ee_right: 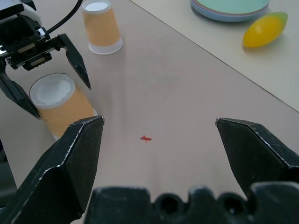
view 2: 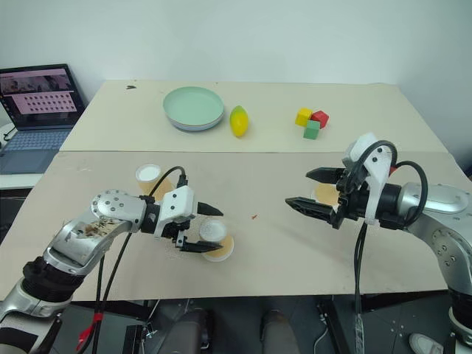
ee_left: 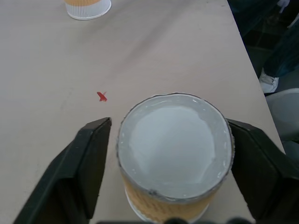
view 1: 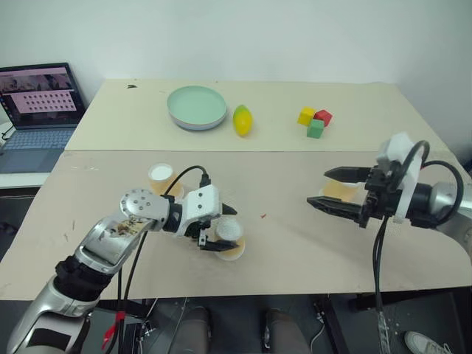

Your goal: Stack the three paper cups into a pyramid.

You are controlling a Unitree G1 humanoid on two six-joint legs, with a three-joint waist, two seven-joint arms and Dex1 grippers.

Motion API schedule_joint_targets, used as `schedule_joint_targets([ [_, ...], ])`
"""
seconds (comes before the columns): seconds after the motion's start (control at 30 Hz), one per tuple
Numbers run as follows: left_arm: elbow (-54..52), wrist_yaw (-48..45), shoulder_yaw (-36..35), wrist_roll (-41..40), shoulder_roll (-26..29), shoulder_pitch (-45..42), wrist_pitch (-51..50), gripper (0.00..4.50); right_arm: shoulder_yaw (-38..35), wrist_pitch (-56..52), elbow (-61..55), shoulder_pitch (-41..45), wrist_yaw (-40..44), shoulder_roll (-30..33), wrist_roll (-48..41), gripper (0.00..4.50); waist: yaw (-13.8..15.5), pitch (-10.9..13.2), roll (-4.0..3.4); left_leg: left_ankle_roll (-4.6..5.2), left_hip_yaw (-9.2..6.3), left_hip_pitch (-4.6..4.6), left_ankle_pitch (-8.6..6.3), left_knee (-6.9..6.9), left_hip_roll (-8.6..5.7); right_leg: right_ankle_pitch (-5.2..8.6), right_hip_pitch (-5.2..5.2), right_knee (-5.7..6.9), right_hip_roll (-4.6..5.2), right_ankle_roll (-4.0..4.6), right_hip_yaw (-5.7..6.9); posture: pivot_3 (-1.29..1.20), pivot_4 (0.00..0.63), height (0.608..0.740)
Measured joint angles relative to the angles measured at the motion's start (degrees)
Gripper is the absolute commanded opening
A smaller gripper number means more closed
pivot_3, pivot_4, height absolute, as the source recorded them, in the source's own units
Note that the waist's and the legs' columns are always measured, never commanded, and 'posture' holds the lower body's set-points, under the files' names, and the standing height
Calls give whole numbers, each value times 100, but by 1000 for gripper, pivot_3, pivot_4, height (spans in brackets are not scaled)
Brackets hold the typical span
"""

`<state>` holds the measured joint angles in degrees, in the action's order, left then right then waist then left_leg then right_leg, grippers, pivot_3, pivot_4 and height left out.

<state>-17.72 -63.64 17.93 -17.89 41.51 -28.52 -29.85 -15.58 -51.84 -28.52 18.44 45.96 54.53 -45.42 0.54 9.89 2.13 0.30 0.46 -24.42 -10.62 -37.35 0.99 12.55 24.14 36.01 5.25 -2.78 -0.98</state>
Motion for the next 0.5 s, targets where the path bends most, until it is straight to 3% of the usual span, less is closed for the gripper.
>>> schedule_joint_targets([
  [0.03, 14, -2, -1, 0, -13, -6, 0, 2512, -13, 0, -10, -24, -1, 2, -13, 4500, 2, 0, 0, 0, 0, 0, 0, 0, 0, 0, 0, 0, 0, 0, 0, 0, 150, 740],
  [0.2, 429, 144, -77, 2, -296, -344, -23, 2512, -67, 0, -19, -91, -32, 9, -42, 4500, 13, 0, 0, 0, -1, -2, 0, -4, -1, -1, -2, 0, 0, -3, 1, 0, 150, 740],
  [0.4, 1669, 1732, -477, 647, -1526, -1724, 117, 2512, -78, 0, -23, -99, -129, 12, -41, 4500, 30, 1, 1, 17, -16, -32, -10, -43, -7, -11, -5, -4, 3, -18, 14, 0, 150, 740],
  [0.5, 2105, 2088, -321, 996, -1917, -1991, 246, 2512, -70, 0, -59, -91, -207, -29, -55, 4500, 11, 0, 1, 22, -11, -32, -13, -44, -12, -18, -6, -8, 7, -12, 7, 0, 150, 740],
])
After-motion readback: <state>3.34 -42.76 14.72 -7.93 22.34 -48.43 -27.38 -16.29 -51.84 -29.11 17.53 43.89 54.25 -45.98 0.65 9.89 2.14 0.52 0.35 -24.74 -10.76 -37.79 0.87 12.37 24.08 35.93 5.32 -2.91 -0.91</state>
